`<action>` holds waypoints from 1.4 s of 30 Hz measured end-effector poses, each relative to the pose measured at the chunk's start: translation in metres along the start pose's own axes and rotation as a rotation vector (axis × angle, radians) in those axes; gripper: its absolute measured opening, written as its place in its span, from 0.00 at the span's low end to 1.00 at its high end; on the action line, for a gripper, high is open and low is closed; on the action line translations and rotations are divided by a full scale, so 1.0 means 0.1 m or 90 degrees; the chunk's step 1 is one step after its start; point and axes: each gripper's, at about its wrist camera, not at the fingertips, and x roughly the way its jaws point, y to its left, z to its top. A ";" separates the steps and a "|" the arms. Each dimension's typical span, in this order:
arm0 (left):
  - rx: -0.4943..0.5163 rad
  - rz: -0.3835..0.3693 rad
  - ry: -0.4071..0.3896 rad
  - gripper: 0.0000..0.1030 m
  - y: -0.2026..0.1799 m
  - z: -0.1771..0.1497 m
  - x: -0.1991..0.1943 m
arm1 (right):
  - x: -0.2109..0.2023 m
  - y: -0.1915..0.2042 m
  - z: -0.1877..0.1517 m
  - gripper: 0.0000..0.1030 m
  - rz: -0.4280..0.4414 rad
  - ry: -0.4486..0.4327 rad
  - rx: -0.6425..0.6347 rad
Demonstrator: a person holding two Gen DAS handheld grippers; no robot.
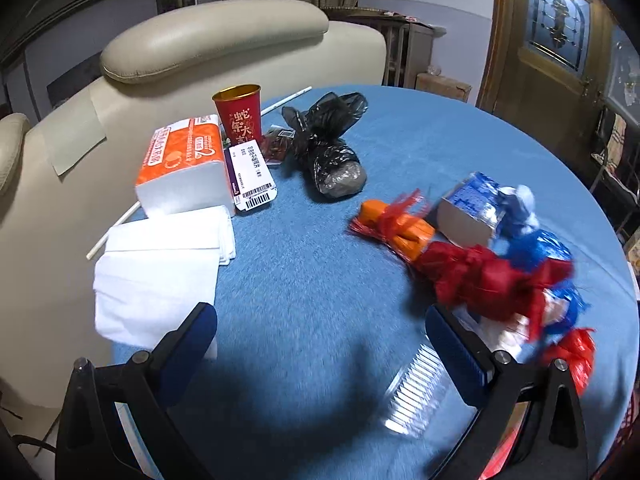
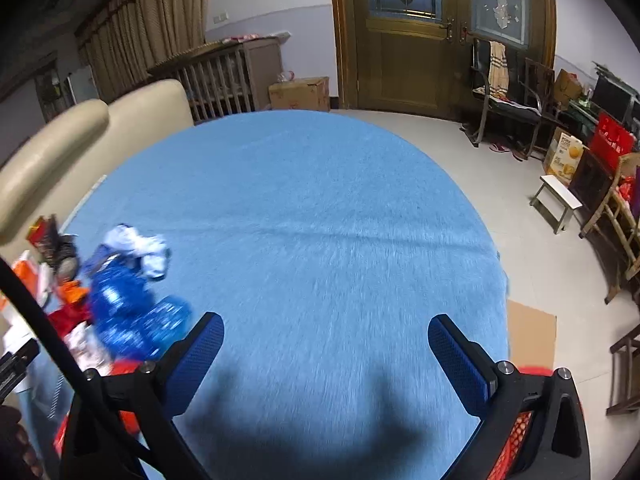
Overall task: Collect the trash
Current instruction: 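Move the left tool toward the white-and-red medicine box on the table, then grasp the white-and-red medicine box with the left gripper and lift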
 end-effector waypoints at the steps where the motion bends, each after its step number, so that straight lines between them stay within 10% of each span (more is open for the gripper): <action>1: 0.001 -0.004 -0.002 1.00 0.00 -0.02 -0.05 | -0.09 0.00 -0.06 1.00 0.011 -0.003 0.001; 24: 0.197 -0.216 -0.035 1.00 -0.61 -0.60 -0.74 | -0.72 -0.18 -0.82 1.00 0.068 -0.011 0.045; 42: 0.322 -0.232 0.035 1.00 -1.03 -0.73 -0.29 | -0.65 -0.29 -0.89 1.00 0.064 0.004 0.066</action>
